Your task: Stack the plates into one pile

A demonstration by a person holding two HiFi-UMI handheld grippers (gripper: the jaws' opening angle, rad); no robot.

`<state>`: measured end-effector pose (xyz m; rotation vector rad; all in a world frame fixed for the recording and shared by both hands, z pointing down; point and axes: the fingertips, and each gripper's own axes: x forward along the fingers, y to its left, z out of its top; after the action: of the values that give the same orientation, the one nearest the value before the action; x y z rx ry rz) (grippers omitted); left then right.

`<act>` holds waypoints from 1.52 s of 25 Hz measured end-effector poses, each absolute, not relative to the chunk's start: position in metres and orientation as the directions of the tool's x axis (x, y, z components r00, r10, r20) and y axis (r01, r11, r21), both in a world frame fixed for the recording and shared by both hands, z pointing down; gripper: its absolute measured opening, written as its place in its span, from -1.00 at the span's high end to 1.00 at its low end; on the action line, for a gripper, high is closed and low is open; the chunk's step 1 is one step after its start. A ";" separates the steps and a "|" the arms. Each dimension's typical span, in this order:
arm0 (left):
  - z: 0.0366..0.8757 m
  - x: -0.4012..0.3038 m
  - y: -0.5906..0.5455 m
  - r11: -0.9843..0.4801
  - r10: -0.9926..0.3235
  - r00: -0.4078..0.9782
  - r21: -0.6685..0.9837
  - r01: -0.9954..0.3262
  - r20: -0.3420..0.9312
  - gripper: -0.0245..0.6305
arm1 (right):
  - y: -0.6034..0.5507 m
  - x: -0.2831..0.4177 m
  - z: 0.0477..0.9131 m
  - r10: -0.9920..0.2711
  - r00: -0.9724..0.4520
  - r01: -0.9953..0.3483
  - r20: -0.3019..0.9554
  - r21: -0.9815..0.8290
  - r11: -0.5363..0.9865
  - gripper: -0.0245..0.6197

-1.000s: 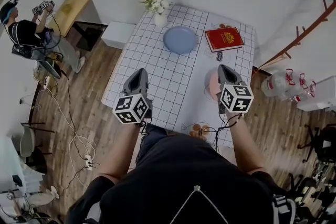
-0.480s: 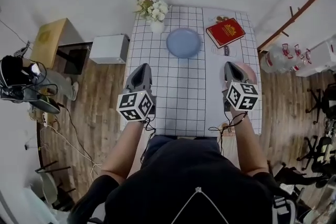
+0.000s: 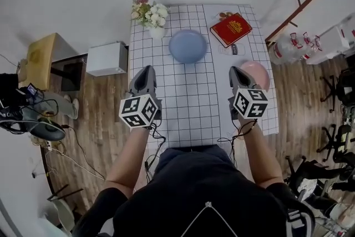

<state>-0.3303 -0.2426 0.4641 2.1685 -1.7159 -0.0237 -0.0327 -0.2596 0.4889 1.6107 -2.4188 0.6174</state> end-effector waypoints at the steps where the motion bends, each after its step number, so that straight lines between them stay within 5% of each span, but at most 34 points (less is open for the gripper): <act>1: 0.468 -0.328 -0.245 -0.183 -0.940 0.258 0.308 -0.934 0.222 0.94 | -0.263 -0.034 0.491 -0.839 -0.405 -0.911 0.364 -0.243 0.334 0.91; 15: 0.538 -0.303 -0.295 -0.182 -0.906 0.290 0.334 -0.925 0.309 0.94 | -0.328 -0.070 0.560 -0.759 -0.479 -0.877 0.442 -0.288 0.386 0.91; 38: 0.725 -0.306 -0.415 -0.061 -0.809 0.215 0.286 -0.956 0.547 0.89 | -0.450 -0.067 0.757 -0.640 -0.411 -0.911 0.649 -0.301 0.280 0.90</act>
<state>-0.3057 -0.4152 0.7246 1.9031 -1.6287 0.3225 -0.0671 -0.4501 0.7572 1.3972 -2.1530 0.9161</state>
